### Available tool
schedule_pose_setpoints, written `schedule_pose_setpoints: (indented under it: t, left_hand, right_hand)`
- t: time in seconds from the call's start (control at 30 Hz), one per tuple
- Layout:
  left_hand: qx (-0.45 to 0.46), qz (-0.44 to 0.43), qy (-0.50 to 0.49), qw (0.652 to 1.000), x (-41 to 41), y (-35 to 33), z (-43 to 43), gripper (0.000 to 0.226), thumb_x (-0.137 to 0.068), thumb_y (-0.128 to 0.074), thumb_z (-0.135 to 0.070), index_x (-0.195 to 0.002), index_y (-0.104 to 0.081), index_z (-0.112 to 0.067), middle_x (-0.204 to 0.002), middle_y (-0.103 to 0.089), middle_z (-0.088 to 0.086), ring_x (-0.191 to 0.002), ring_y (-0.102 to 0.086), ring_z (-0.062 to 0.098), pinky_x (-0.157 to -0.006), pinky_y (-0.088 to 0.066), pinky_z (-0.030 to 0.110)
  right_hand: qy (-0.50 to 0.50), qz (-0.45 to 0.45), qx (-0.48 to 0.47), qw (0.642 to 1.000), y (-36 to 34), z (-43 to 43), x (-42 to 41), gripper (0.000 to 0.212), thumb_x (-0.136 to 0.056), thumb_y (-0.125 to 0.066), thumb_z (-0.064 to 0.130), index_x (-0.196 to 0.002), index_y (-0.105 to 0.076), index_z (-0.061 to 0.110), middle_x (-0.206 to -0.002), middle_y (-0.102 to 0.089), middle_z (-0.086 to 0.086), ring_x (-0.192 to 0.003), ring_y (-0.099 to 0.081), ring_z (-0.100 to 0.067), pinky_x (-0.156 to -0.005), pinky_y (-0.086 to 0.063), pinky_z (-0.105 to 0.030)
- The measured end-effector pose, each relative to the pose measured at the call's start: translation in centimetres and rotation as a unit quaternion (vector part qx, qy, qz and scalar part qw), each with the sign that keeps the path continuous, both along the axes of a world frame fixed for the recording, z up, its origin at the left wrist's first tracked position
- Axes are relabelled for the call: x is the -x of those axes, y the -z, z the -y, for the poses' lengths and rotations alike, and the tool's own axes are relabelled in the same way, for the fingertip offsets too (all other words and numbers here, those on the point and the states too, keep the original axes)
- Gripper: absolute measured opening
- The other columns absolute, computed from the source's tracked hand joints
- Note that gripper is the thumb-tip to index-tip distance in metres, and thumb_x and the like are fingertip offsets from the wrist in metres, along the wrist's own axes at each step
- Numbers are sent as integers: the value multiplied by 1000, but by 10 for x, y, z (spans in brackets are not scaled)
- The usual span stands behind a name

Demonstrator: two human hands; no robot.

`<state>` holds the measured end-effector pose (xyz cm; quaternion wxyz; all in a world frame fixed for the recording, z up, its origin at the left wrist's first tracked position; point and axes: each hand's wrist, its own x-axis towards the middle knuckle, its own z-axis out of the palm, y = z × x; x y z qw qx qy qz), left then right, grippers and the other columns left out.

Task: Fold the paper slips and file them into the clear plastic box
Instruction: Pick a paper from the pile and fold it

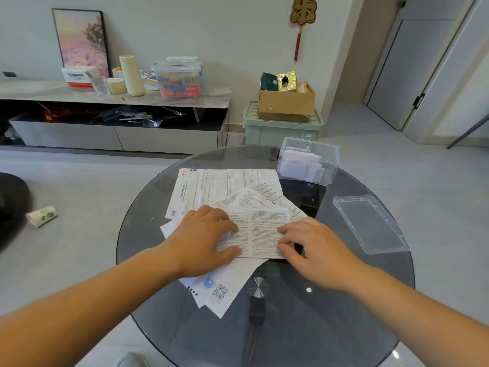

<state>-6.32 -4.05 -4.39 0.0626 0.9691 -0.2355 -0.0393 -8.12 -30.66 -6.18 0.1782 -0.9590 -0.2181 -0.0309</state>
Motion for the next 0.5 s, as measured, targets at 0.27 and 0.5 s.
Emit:
schedule_pose_setpoints:
  t: [0.27, 0.5]
  left_hand:
    - [3, -27, -4, 1000, 9, -1, 29, 56, -92, -51, -63, -141, -45, -37, -136, -43, -8, -125, -41, 14, -104, -44, 35]
    - [49, -36, -19, 998, 12, 0, 30, 69, -88, -57, -65, -147, -38, -34, -143, -38, -8, -130, -37, 14, -111, -36, 32]
  right_hand:
    - [234, -141, -273, 923, -28, -20, -17, 25, -93, -68, 27, -116, -61, 26, -119, -60, 7, -108, -61, -14, -86, -51, -28]
    - [288, -258, -435, 813, -35, -32, -19, 46, -83, -81, 12, -115, -49, 16, -108, -60, -1, -94, -67, -22, -69, -60, -33]
